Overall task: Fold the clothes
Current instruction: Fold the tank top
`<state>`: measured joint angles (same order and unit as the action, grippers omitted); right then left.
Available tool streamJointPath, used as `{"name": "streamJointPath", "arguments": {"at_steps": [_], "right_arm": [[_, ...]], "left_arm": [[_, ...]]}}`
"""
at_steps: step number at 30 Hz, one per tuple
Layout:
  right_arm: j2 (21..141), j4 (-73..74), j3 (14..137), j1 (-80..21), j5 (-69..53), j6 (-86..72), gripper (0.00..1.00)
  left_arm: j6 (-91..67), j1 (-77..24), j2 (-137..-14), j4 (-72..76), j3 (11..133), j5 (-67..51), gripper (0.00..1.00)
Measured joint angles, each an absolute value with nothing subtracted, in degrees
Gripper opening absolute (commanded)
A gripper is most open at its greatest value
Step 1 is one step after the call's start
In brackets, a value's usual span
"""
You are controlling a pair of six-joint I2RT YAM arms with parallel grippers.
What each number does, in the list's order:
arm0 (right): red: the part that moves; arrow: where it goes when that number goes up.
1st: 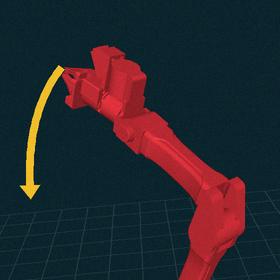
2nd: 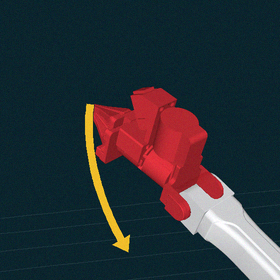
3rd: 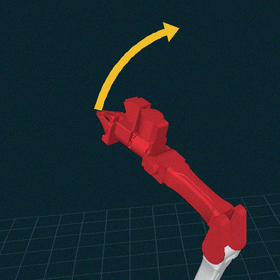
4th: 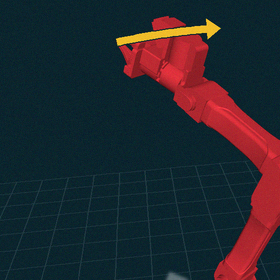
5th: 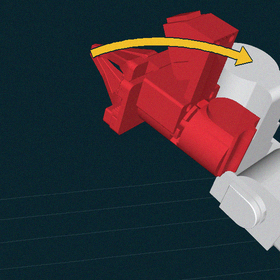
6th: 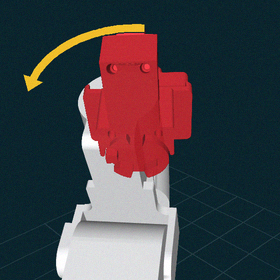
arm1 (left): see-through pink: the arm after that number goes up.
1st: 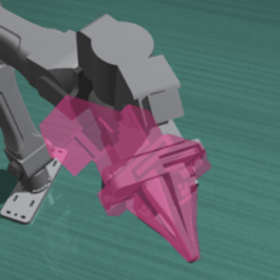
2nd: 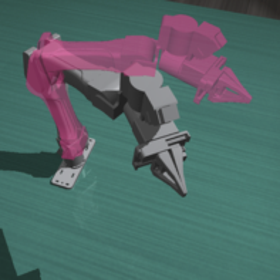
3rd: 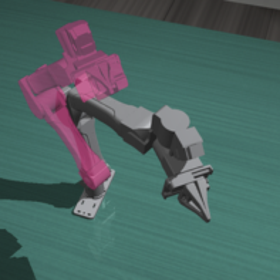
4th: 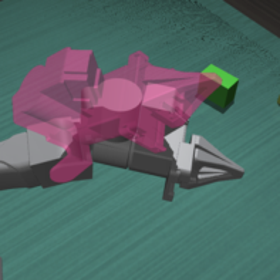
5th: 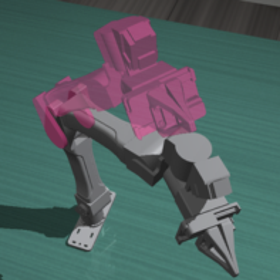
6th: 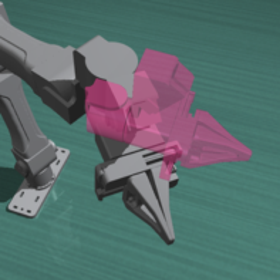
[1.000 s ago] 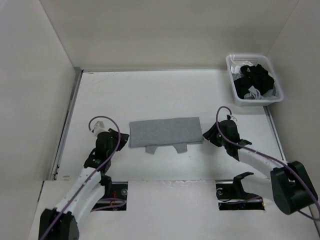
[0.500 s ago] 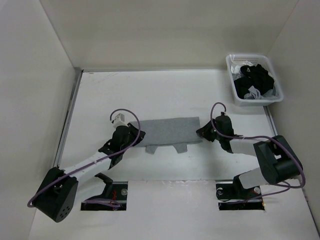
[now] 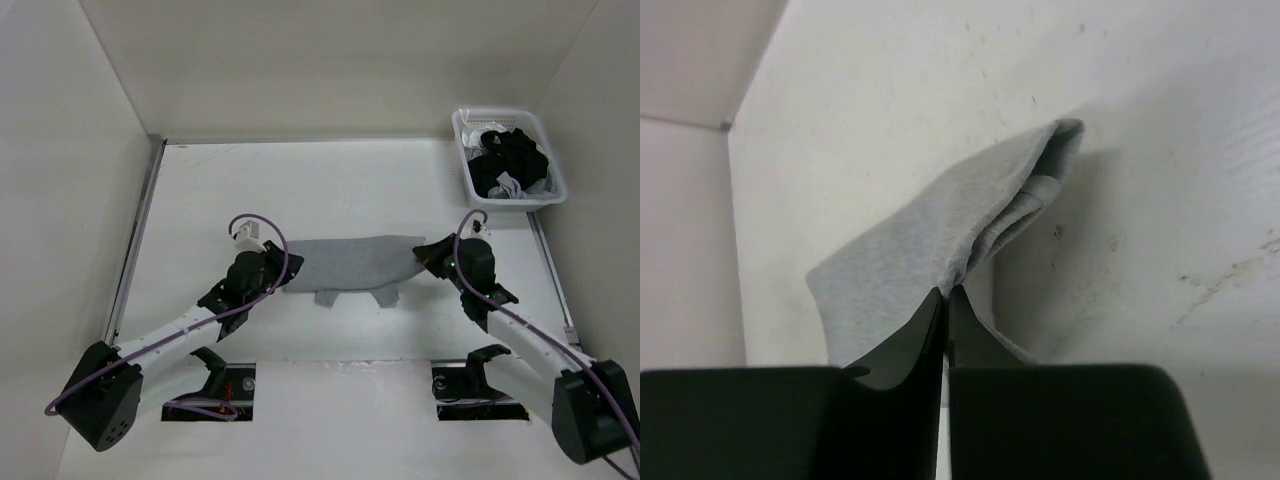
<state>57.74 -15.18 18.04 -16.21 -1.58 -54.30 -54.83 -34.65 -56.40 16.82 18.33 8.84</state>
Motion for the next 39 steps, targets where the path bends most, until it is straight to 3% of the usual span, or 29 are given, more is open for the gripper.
{"name": "streamJointPath", "arguments": {"at_steps": [6, 14, 15, 18, 19, 23, 27, 29, 32, 34, 39], "right_arm": [[52.01, 0.97, 30.24, -23.27, 6.33, -47.57, 0.02], [72.53, 11.20, 53.84, -44.95, 17.12, -42.06, 0.07], [76.36, 11.99, 56.34, -46.78, 17.80, -41.80, 0.10], [88.60, 14.55, 64.34, -51.35, 19.33, -41.69, 0.31], [92.79, 15.16, 67.09, -52.86, 19.68, -41.71, 0.34], [102.21, 16.84, 72.64, -58.24, 20.36, -41.60, 0.36], [100.29, 17.39, 71.70, -61.23, 20.49, -41.82, 0.40], [96.03, 16.34, 68.60, -60.77, 20.80, -41.85, 0.35], [87.68, 14.81, 61.80, -58.26, 21.43, -42.28, 0.14], [82.24, 12.45, 55.99, -55.99, 21.67, -42.92, 0.06], [69.10, 9.41, 40.34, -52.21, 22.33, -43.99, 0.07]], "left_arm": [[-54.83, -37.01, -55.51, 16.82, 20.25, 8.82, 0.20], [-54.70, -33.67, -43.55, 12.53, 20.25, 8.82, 0.24], [-54.68, -32.93, -42.11, 11.73, 20.25, 8.82, 0.25], [-54.57, -30.33, -37.34, 8.88, 20.23, 8.56, 0.27], [-54.52, -29.47, -35.99, 8.03, 20.23, 8.36, 0.27], [-54.15, -24.86, -31.55, 4.40, 20.21, 6.83, 0.28], [-53.80, -20.99, -32.32, 3.60, 20.21, 5.08, 0.29], [-53.74, -20.91, -35.64, 3.77, 20.21, 4.29, 0.29], [-53.56, -23.03, -42.09, 4.80, 20.21, 3.84, 0.29], [-53.28, -25.39, -46.30, 5.63, 20.21, 3.84, 0.29], [-51.09, -29.67, -51.27, 6.76, 20.21, 5.87, 0.33]]}}
